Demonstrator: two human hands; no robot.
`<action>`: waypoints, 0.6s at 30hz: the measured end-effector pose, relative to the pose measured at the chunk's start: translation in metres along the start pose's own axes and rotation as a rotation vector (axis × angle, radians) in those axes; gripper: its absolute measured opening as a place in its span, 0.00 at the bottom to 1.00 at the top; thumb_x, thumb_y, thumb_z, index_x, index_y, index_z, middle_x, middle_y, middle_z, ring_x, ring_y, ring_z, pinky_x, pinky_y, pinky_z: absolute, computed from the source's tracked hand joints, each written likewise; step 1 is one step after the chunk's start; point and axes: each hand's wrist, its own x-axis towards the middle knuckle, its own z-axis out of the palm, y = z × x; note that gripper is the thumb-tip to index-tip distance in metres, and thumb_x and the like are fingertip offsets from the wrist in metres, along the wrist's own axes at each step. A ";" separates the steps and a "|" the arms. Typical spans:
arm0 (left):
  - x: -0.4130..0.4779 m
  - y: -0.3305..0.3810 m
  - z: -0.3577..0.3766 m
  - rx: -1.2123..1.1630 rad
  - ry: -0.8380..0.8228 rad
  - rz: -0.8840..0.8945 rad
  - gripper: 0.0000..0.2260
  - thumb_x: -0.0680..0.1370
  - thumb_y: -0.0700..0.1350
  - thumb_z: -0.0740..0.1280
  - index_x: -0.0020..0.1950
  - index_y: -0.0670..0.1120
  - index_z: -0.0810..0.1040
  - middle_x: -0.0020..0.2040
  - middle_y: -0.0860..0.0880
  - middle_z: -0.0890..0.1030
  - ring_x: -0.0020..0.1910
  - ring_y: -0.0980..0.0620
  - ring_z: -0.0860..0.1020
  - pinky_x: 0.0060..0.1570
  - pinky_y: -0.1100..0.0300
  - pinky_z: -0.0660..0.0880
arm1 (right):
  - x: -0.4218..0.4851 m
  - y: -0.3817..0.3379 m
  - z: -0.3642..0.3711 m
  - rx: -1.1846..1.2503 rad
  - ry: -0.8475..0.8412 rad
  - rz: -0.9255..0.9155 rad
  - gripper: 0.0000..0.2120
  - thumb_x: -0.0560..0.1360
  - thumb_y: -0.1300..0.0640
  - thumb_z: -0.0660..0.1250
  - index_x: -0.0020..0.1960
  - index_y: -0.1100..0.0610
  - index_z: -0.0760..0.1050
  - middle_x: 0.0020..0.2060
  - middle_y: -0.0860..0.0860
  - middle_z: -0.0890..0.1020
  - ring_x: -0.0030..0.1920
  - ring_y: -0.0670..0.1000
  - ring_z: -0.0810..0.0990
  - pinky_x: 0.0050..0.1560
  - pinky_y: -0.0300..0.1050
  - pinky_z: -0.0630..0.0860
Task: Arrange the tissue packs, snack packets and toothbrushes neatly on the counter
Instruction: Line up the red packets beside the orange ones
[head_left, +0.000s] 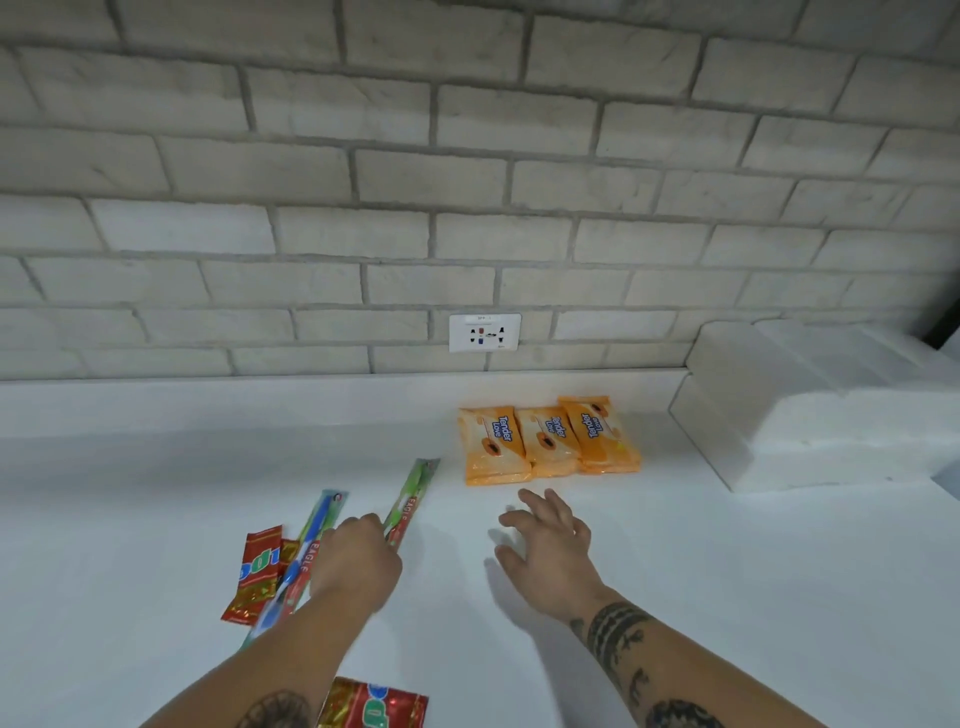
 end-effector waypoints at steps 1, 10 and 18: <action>0.001 -0.005 -0.002 -0.050 0.015 -0.002 0.05 0.76 0.45 0.66 0.51 0.47 0.77 0.44 0.49 0.81 0.44 0.49 0.81 0.44 0.54 0.83 | -0.002 -0.005 -0.001 0.001 -0.001 0.000 0.20 0.82 0.44 0.59 0.74 0.43 0.68 0.82 0.44 0.54 0.82 0.51 0.41 0.78 0.56 0.44; -0.001 -0.017 -0.037 -0.278 0.063 0.239 0.18 0.78 0.37 0.65 0.65 0.51 0.83 0.62 0.50 0.81 0.57 0.50 0.80 0.54 0.61 0.75 | -0.003 -0.058 -0.013 -0.048 0.078 -0.126 0.26 0.82 0.46 0.62 0.78 0.45 0.62 0.82 0.44 0.54 0.82 0.49 0.44 0.78 0.55 0.49; -0.030 -0.033 -0.014 -0.220 -0.142 0.556 0.12 0.80 0.43 0.70 0.63 0.52 0.83 0.58 0.53 0.81 0.57 0.54 0.79 0.58 0.62 0.75 | -0.028 -0.065 0.020 -0.276 -0.159 -0.086 0.18 0.80 0.43 0.63 0.67 0.48 0.76 0.60 0.50 0.79 0.63 0.56 0.74 0.62 0.55 0.66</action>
